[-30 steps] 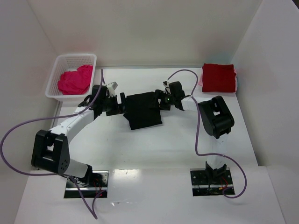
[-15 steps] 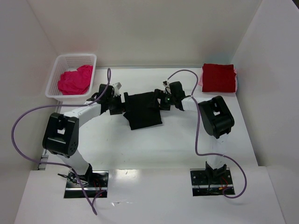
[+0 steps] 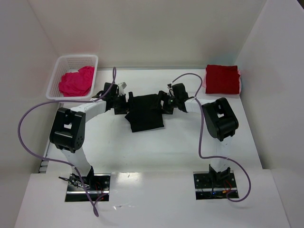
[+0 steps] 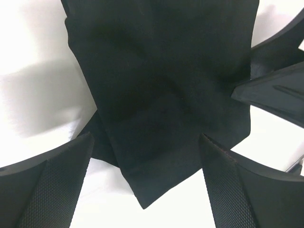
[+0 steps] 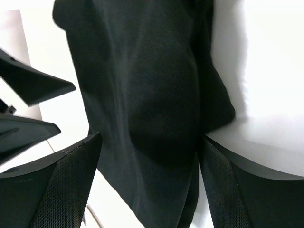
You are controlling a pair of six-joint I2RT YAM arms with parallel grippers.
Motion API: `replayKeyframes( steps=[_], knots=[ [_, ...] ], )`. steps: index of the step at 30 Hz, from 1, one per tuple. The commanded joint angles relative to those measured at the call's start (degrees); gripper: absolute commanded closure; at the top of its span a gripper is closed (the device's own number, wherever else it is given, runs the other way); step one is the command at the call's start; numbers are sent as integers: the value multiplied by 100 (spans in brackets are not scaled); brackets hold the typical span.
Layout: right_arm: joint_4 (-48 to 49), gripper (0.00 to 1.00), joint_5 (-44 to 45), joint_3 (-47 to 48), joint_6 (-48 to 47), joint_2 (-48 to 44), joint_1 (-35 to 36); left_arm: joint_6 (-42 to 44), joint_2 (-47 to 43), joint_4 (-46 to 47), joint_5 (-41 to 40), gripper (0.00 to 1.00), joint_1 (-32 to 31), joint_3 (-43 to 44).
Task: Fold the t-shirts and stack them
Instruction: Put the neatly folded tshirt into the corner of the board with the right arm
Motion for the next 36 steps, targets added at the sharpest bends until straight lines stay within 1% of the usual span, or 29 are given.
replayKeyframes(
  steps=[1, 3, 5, 7, 9, 11, 14, 15, 20, 22, 26, 31, 32, 33, 35, 36],
  knots=[
    [-1149, 14, 817, -284, 241, -158, 6, 129, 116, -32, 186, 2, 40, 198],
    [-1481, 14, 1152, -179, 242, -291, 58, 129, 117, -32, 186, 2, 40, 250],
    [-1728, 10, 1626, -56, 190, -458, 59, 129, 117, -93, 186, 2, 40, 250],
    [-1887, 8, 1734, -56, 137, -554, 59, 129, 117, -145, 116, 2, 40, 303],
    [-1809, 6, 1787, -213, 189, -704, 59, 181, 117, -198, 116, 2, 40, 303],
    [-1423, 6, 1455, -554, 259, -774, -72, 182, 117, -251, 63, 2, 40, 356],
    [-932, 6, 1094, -802, 365, -775, -73, 234, 117, -304, -59, 2, 40, 356],
    [-851, 6, 910, -864, 365, -636, -73, 234, 169, -356, -60, 2, 40, 408],
    [-658, 6, 689, -759, 505, -362, 41, 287, 169, -471, -165, 2, 40, 461],
    [-403, 6, 636, -759, 646, -187, 164, 287, 169, -471, -165, 3, 40, 461],
    [-183, 6, 443, -759, 796, 59, 164, 287, 222, -471, -165, 3, 40, 461],
    [-51, 6, 556, -759, 910, 130, 164, 287, 327, -471, -165, 3, 40, 461],
    [-51, 9, 556, -759, 962, 130, 216, 339, 328, -471, -165, 3, 40, 461],
    [-51, 9, 556, -698, 963, 130, 217, 340, 328, -471, -113, 3, 40, 513],
    [-103, 14, 609, -628, 963, 130, 269, 340, 389, -524, -112, 3, 40, 514],
    [-182, 20, 748, -627, 963, 130, 270, 340, 389, -524, -112, 3, 40, 514]
  ],
)
